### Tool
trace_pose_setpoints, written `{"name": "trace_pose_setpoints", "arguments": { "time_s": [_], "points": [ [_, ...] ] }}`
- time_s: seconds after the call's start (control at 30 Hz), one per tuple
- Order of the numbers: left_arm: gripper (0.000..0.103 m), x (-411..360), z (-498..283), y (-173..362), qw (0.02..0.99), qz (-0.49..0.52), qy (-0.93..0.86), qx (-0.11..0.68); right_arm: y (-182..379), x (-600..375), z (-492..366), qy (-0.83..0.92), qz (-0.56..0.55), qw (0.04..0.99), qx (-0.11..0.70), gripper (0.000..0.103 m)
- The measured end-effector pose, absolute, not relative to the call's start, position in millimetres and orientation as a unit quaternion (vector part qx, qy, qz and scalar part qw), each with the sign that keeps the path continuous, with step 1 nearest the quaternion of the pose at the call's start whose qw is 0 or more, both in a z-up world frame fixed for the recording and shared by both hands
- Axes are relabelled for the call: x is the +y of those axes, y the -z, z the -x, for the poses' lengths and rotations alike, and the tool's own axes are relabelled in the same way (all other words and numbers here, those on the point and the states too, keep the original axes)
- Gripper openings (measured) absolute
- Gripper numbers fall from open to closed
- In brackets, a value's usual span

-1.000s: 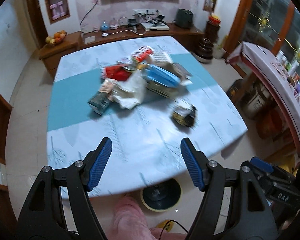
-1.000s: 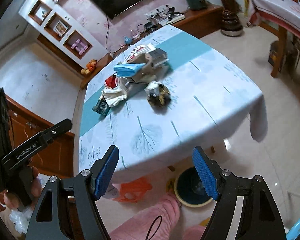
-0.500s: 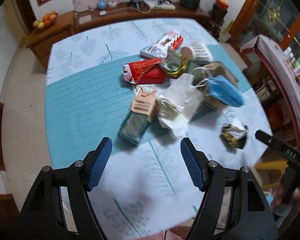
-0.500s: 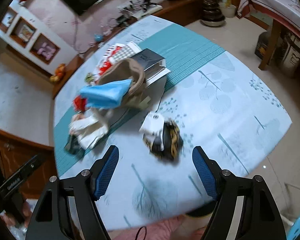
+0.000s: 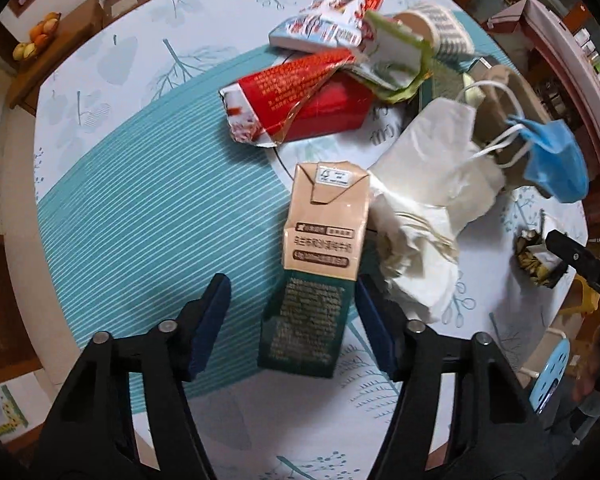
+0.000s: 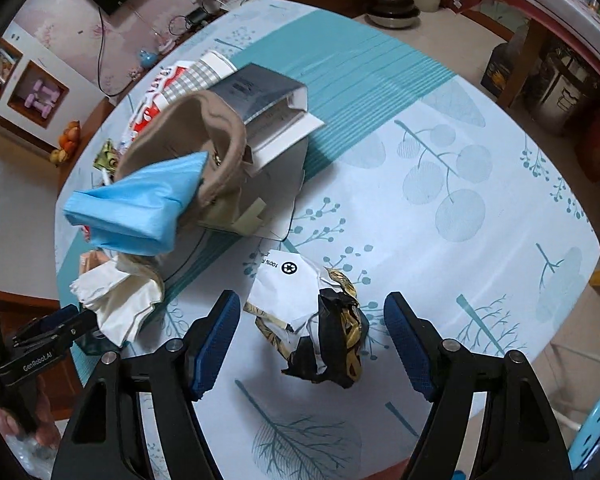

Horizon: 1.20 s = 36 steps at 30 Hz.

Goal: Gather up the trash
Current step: 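Grasp the milk carton with the left tool while the right tool grasps the black-gold wrapper, then carry the carton and wrapper down over the black bin with both tools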

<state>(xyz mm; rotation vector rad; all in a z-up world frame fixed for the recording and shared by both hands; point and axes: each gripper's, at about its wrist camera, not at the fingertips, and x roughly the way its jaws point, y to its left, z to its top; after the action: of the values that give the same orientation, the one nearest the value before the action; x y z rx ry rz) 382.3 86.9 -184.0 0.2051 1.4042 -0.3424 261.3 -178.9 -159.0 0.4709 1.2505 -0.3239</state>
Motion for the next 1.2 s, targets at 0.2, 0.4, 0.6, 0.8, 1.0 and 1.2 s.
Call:
{"name": "trace_pose_setpoints", "arguments": {
  "time_s": [0.2, 0.4, 0.6, 0.8, 1.0, 1.2],
  "points": [
    [0.037, 90.6, -388.3, 198.6, 0.737, -0.087, 0.154, 0.653, 167.3, -176.4, -268.7, 0.146, -0.215, 0.772, 0.581, 0.060],
    [0.036, 90.3, -381.5, 193.0, 0.754, -0.108, 0.145, 0.631, 163.8, -172.9, -268.9, 0.137, -0.213, 0.775, 0.579, 0.042],
    [0.036, 90.2, -361.1, 180.1, 0.767, -0.110, 0.140, 0.616, 153.8, -167.2, -260.9, 0.134, -0.206, 0.782, 0.573, 0.040],
    [0.036, 94.4, -336.2, 159.8, 0.782, -0.105, 0.125, 0.602, 123.2, -157.6, -238.5, 0.111, -0.197, 0.801, 0.554, 0.040],
    [0.036, 93.7, -291.4, 121.8, 0.806, -0.075, 0.090, 0.580, 83.1, -152.5, -205.8, 0.056, -0.175, 0.830, 0.527, 0.040],
    [0.036, 70.3, -211.3, 86.7, 0.832, -0.026, 0.051, 0.551, 50.1, -153.0, -156.4, -0.014, -0.136, 0.850, 0.509, 0.040]
  ]
}}
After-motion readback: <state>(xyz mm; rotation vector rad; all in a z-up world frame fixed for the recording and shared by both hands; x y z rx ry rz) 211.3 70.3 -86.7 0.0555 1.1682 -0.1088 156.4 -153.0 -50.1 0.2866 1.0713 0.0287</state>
